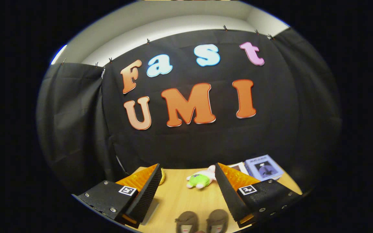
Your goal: Open the storage box then place both shoes into the box .Put the left shoe in first, then the right shoe, with the right side of both shoes facing outward in a uniform manner.
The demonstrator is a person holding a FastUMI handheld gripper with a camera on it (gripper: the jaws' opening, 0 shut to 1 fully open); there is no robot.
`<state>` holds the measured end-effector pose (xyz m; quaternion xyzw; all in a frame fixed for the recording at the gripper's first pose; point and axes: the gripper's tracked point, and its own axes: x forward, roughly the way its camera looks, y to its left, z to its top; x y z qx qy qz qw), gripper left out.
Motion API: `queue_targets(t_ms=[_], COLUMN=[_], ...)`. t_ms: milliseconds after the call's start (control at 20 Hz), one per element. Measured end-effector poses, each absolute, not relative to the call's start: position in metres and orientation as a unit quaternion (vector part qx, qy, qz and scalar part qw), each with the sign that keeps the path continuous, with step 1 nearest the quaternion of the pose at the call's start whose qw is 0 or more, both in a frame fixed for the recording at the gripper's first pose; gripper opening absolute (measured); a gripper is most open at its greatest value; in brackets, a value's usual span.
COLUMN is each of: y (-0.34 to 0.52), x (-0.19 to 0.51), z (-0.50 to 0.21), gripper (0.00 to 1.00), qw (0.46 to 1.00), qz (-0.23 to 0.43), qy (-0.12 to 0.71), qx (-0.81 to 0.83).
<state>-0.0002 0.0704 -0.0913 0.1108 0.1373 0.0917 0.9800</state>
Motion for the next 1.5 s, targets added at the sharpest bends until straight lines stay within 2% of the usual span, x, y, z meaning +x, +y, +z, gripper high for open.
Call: queue_targets(t_ms=[100, 300, 1000, 1200, 1500], y=[0.086, 0.097, 0.253, 0.284, 0.308], x=[0.000, 0.009, -0.039, -0.046, -0.036], z=[-0.114, -0.167, -0.315, -0.339, -0.357], gripper=[0.99, 0.98, 0.96, 0.96, 0.96], qw=[0.962, 0.945, 0.780, 0.736, 0.701], qz=[0.111, 0.096, 0.238, 0.273, 0.297], qy=[0.180, 0.252, 0.502, 0.529, 0.533], qx=[0.170, 0.182, 0.288, 0.323, 0.370])
